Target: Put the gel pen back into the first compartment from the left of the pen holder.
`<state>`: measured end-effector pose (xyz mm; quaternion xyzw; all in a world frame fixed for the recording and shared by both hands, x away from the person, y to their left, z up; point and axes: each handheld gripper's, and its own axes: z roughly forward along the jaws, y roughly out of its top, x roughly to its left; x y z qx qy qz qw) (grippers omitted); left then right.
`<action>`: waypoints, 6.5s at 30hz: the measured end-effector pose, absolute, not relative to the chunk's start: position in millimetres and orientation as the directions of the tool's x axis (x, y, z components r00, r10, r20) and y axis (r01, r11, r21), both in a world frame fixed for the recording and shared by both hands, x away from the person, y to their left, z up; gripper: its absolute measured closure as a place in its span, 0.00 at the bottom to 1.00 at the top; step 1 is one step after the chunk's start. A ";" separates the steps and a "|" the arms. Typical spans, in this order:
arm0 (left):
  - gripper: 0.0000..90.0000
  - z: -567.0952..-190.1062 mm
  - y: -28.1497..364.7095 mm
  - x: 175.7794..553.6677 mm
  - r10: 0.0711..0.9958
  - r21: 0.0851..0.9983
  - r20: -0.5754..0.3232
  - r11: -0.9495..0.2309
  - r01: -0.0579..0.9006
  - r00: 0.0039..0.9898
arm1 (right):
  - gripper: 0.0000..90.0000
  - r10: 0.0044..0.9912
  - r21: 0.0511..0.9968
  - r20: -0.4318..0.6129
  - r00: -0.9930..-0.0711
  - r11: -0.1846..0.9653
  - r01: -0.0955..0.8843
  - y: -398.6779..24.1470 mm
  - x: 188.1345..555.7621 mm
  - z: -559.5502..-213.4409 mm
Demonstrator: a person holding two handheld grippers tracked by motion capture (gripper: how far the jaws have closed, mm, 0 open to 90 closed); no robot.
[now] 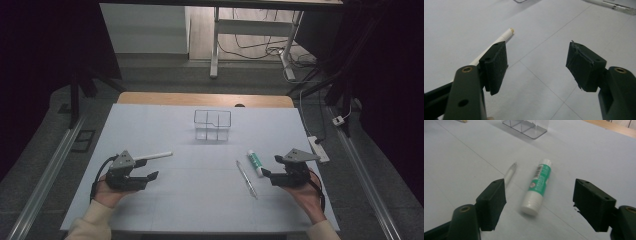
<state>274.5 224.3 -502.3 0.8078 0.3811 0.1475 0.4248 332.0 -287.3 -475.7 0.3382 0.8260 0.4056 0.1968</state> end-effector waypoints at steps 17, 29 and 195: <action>0.37 -499.9 224.2 272.6 0.741 0.803 -0.080 -0.349 0.484 0.667 | 0.33 0.663 0.731 -0.013 -0.749 0.518 0.445 -231.6 355.8 -448.6; 0.37 -500.0 225.1 273.1 0.744 0.802 -0.080 -0.347 0.486 0.663 | 0.34 0.653 0.698 -0.001 -0.757 0.542 0.467 -209.6 364.1 -451.3; 0.36 -507.7 218.7 275.5 0.736 0.772 -0.055 -0.397 0.497 0.675 | 0.88 0.740 0.836 -0.012 -0.672 0.376 0.400 -207.9 367.5 -427.2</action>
